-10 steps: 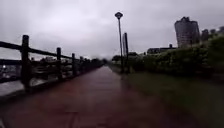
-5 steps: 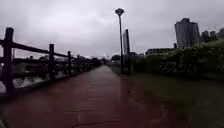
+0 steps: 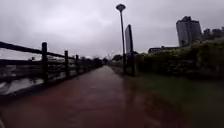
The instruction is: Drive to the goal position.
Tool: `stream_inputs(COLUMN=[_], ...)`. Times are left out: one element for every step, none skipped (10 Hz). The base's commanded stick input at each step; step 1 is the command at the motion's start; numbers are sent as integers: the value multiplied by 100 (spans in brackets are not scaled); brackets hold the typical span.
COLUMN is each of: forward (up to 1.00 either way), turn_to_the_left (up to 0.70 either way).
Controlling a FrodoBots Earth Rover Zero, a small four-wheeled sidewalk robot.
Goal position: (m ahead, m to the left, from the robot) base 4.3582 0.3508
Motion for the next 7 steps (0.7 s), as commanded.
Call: stream_inputs(forward=[100,100,100,100,100,100,100], turn_to_the_left=[40,18,0,0,0,0,0])
